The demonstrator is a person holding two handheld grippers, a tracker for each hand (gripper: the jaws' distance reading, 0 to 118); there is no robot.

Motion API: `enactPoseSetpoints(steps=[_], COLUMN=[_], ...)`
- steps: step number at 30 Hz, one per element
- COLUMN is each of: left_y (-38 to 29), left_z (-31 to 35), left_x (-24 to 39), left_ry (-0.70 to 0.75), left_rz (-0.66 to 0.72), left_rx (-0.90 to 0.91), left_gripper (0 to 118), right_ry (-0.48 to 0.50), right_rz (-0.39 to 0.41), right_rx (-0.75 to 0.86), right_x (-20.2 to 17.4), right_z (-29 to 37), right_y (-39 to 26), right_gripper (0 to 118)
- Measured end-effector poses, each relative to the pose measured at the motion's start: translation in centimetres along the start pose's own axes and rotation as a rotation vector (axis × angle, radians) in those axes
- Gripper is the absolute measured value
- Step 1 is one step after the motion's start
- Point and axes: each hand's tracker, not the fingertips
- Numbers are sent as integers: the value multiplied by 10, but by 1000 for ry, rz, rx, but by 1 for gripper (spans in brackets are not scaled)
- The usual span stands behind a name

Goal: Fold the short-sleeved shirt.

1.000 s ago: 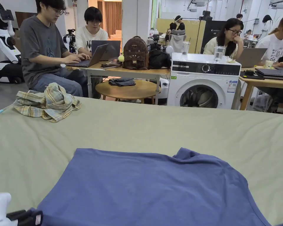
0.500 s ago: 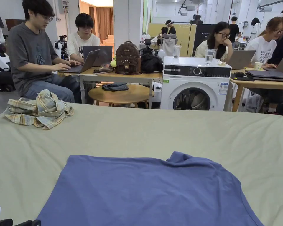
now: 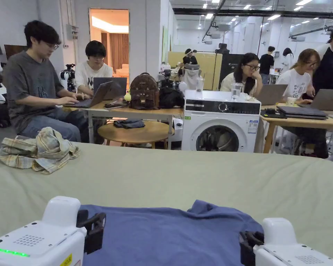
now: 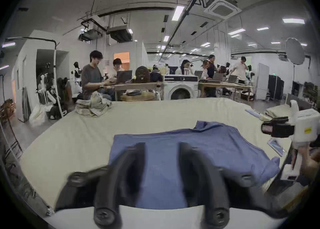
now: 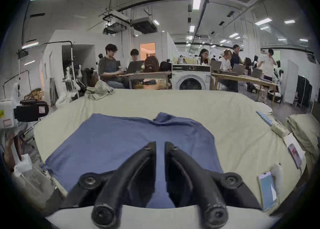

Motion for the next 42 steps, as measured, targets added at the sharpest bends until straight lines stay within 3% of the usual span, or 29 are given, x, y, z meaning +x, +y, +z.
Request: enactPoseSetpoints(steps=[1, 2, 6, 11, 17, 18, 19, 20, 25, 28, 32, 34, 35, 36, 38, 39, 40, 42], left_y=[-1, -2, -7, -7, -13, -19, -26, -33, -95, -128, -152, -158, -156, -153, -154, -155, -156, -154], left_z=[-4, -6, -7, 3, 30, 37, 43, 48, 62, 58, 43, 36, 37, 34, 29, 27, 22, 18], left_x=[2, 3, -8, -12, -38, -48, -58, -66, -99, -110, -119, -125, -123, -119, -113, -111, -106, -103], left_ry=[-2, 4, -26, 35, -22, -45, -67, -81, -13, -59, 11, 16, 16, 36, 33, -13, 51, 34], left_rz=[6, 3, 115, 78, 65, 68, 67, 75, 68, 91, 76, 142, 161, 150, 80, 126, 97, 56], left_rx=[-6, -10, -33, -29, -66, -101, -141, -175, -410, -537, -610, -607, -593, -604, -623, -641, -654, -664], left_gripper=[8, 0, 0, 0, 0, 7, 28, 41, 47, 48, 48, 48, 47, 39, 6, 2, 1, 1], right_ry=[-10, -40, -60, -60, -31, -25, -21, -19, -19, -14, -34, -43, -45, -53, -80, -84, -92, -113], right_rz=[-10, -7, 9, 1, -6, 4, 9, 9, -14, -31, -48, -78, -87, -90, -95, -109, -124, -146], right_rx=[1, 21, 7, 6, 5, -2, -5, -10, -55, -71, -70, -77, -81, -86, -90, -93, -97, -94], right_x=[-4, -7, -13, -12, -7, -5, -2, 0, 15, 21, 29, 36, 39, 42, 48, 54, 59, 70], right_z=[-6, -8, -14, -7, 13, 16, 20, 22, 29, 35, 44, 49, 51, 54, 60, 65, 69, 81], right_y=[-3, -7, -15, -15, -12, -14, -16, -17, -27, -29, -29, -30, -31, -32, -35, -36, -37, -40], right_gripper=[0, 0, 0, 0, 0, 0, 0, 0, 0, 0, 0, 0, 0, 0, 0, 0, 0, 0])
